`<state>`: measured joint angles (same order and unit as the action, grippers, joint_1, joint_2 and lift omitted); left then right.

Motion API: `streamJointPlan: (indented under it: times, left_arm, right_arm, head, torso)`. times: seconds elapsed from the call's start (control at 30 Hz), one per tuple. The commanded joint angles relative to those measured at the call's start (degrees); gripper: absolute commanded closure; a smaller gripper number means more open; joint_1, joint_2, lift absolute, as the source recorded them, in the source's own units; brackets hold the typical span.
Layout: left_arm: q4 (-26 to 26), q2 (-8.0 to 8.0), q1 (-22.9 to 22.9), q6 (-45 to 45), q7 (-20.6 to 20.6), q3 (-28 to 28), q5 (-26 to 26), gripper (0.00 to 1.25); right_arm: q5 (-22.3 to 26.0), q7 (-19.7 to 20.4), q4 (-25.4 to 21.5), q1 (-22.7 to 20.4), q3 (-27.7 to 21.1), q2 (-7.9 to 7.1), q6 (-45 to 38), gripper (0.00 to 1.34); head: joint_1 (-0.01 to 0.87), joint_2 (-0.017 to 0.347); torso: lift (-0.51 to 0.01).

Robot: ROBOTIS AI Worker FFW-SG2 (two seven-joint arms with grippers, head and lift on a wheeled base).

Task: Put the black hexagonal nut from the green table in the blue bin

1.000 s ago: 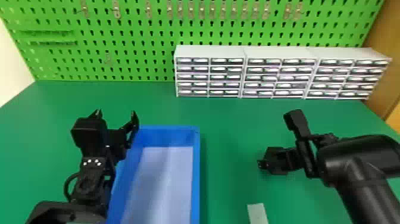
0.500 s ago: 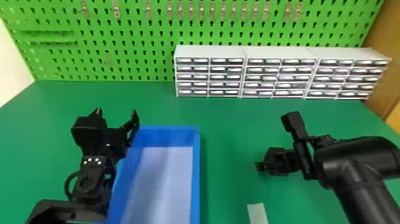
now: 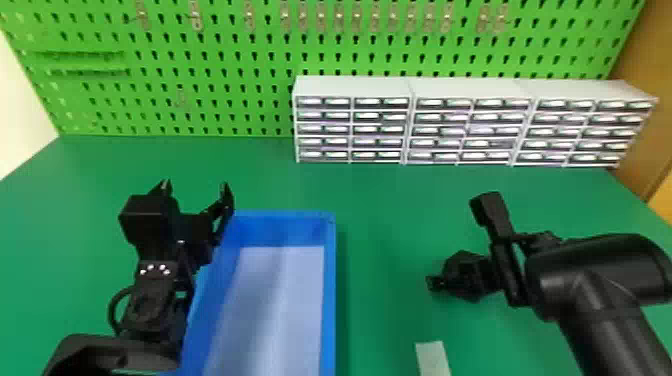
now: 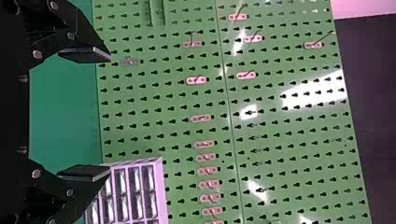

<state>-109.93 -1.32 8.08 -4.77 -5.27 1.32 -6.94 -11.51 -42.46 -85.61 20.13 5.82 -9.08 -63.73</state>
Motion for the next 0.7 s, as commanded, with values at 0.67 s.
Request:
streamJointPlan:
  times: [0.67]
  left_arm:
    - [0.1,-0.09,0.0,0.3,0.0,-0.2,0.1,0.41]
  right_arm:
    - [1.1,-1.0,-0.1,-1.7,-2.4,-0.24,-0.8,0.97]
  head:
    - [0.657,0.057]
  torso:
    - [-0.095]
